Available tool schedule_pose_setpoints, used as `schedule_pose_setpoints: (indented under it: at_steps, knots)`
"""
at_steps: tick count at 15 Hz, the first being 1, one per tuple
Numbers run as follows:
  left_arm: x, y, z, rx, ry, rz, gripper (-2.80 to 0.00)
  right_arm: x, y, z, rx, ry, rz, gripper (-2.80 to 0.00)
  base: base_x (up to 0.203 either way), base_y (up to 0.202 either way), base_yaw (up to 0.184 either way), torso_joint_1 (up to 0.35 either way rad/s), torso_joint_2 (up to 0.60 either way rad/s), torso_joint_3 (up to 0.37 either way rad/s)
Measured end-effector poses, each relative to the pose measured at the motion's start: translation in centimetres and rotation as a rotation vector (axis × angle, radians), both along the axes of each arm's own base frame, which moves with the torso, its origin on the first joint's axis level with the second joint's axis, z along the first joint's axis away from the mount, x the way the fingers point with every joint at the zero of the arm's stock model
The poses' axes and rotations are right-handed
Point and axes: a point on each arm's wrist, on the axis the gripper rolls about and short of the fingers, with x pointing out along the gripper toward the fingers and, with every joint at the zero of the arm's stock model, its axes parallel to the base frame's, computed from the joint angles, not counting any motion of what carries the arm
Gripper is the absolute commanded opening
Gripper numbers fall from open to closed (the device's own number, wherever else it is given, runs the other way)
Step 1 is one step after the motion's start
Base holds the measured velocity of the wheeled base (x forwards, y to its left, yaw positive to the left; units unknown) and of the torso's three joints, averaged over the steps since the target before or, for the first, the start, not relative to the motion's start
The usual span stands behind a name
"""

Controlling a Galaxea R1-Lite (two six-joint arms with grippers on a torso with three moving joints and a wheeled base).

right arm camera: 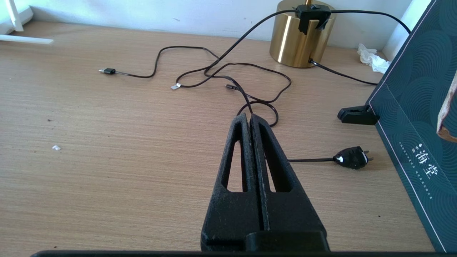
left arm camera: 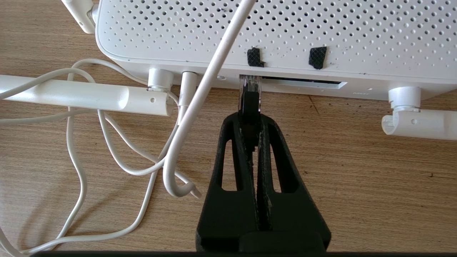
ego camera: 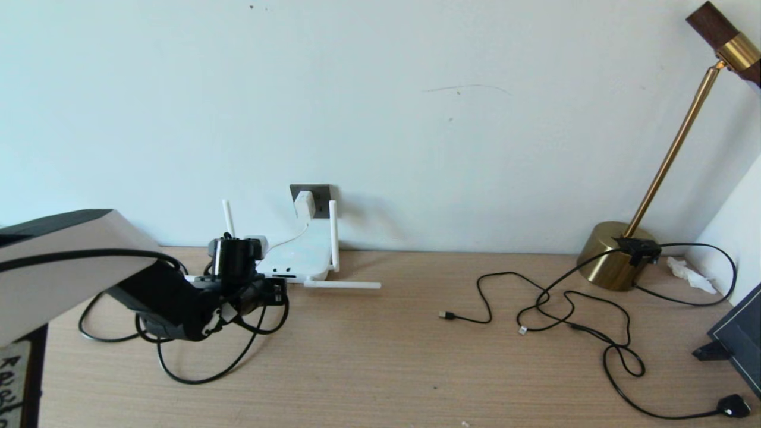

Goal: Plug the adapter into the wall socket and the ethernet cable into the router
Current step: Align cable and router interface

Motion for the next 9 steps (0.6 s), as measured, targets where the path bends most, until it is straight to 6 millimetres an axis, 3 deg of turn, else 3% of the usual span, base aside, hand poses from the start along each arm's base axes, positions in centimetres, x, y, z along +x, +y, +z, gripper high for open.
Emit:
schedule_pose_setpoints:
  at_steps: [9]
  knots:
    - [-0.16, 0.00, 0.10, 0.026, 0.001, -0.015, -2.80, 0.00, 0.00, 0.00, 0.000, 0.000, -0.001, -2.80, 0.000, 0.000, 0.000, 0.000, 0.00, 0.000]
